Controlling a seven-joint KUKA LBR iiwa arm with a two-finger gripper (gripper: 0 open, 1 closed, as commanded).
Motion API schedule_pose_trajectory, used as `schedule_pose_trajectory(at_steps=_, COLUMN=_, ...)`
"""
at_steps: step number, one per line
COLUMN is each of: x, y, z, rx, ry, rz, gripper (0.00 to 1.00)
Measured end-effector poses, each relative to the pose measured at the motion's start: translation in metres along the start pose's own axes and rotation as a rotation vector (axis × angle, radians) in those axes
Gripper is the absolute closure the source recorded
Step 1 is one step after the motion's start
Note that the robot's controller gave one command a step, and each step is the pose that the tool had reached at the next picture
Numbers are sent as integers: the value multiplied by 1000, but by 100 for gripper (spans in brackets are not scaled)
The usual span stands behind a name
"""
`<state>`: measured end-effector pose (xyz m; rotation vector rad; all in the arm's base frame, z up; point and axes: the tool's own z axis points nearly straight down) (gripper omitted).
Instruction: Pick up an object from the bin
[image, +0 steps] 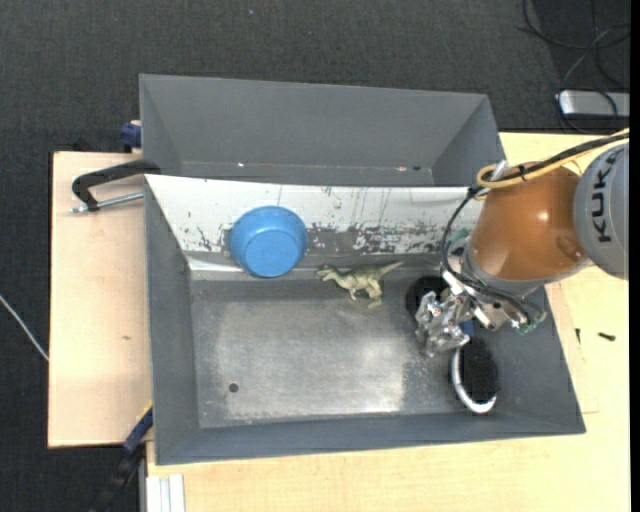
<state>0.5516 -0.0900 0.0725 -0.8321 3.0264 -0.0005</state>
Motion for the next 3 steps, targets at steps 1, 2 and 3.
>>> schedule_pose_trajectory(at_steps=1, x=-3, y=-1, z=-44, rx=4, ry=-7, rz=1, gripper=100)
schedule_pose_trajectory(at_steps=2, x=-6, y=-2, z=-93, rx=5, ry=-8, rz=3, gripper=100)
schedule_pose_trajectory(at_steps=3, x=-8, y=-2, z=-115, rx=4, ry=-6, rz=5, gripper=100)
